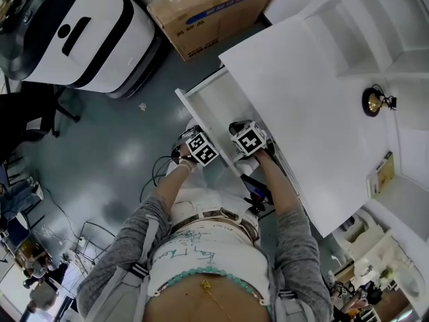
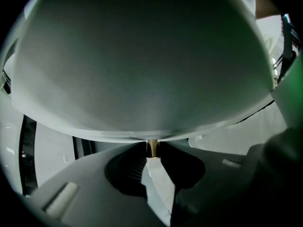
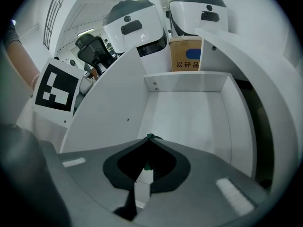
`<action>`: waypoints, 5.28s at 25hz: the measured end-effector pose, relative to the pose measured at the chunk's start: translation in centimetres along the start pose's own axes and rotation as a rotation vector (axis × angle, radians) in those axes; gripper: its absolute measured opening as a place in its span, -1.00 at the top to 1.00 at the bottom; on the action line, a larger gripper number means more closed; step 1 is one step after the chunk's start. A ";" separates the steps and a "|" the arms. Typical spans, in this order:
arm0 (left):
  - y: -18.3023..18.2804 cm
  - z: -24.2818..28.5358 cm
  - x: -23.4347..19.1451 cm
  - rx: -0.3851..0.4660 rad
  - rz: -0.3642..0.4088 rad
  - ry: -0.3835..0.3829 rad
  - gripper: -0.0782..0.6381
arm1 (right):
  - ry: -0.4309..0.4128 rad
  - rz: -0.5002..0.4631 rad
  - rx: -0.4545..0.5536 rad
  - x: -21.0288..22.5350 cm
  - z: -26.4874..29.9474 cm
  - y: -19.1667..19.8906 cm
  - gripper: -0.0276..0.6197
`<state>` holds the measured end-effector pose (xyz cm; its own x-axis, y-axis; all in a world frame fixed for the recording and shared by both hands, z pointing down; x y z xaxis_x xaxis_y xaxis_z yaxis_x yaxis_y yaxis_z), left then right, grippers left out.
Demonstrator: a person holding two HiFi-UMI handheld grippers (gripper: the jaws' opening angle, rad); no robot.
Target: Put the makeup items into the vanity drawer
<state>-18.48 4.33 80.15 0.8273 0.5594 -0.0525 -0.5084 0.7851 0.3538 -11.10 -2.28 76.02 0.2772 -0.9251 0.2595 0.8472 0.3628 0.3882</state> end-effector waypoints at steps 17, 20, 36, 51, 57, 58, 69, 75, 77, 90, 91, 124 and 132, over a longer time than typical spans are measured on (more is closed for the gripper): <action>0.1 0.0 -0.1 0.001 -0.001 0.004 0.52 | -0.030 -0.019 -0.035 0.4 2.8 0.6 0.84; 0.2 0.0 0.0 0.001 -0.003 0.003 0.52 | -0.030 -0.020 -0.059 0.7 3.2 1.3 0.84; 0.1 0.0 0.0 0.005 -0.013 0.016 0.52 | -0.017 -0.029 -0.103 1.6 5.5 3.0 0.84; 0.2 0.0 0.0 -0.001 -0.013 0.022 0.52 | -0.015 -0.001 -0.108 2.1 7.2 3.1 0.84; 0.1 0.0 0.1 0.000 -0.016 0.026 0.52 | -0.016 0.007 -0.116 2.2 7.6 3.8 0.84; 0.2 0.0 0.0 0.000 -0.015 0.023 0.52 | -0.015 0.005 -0.118 2.2 7.6 3.9 0.84; 0.1 -0.1 -0.1 0.004 -0.018 0.022 0.52 | -0.024 0.022 -0.112 2.5 8.0 4.2 0.83; 0.1 -0.1 -0.1 0.003 -0.014 0.020 0.52 | -0.021 0.016 -0.111 2.3 7.7 4.2 0.75; 0.1 -0.1 -0.1 0.002 -0.015 0.022 0.52 | -0.018 0.016 -0.112 2.3 7.6 4.3 0.72; 0.0 -0.2 0.0 0.004 -0.014 0.026 0.52 | 0.028 -0.024 -0.088 2.3 6.5 3.8 0.61; 0.1 -0.1 0.0 0.002 -0.014 0.025 0.52 | 0.029 -0.025 -0.087 2.2 6.5 3.8 0.61; 0.1 -0.1 0.0 0.008 -0.009 0.019 0.52 | 0.000 -0.086 -0.004 -0.5 2.4 2.3 0.39; 0.1 0.0 -0.1 0.009 -0.008 0.019 0.52 | -0.002 -0.101 0.020 -0.9 0.9 1.8 0.36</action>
<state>-18.63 4.33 80.14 0.8265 0.5581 -0.0734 -0.4993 0.7871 0.3621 -10.26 -0.65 77.29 0.1897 -0.9569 0.2200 0.8615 0.2697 0.4303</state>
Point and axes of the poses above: the fingertips, and each gripper's own axes: z forward along the fingers, x to its right, y out of its underside, the point moved 1 cm from there along -z, backward along the fingers, and after that the axes turned 6 degrees about x, right-handed, at the moved point
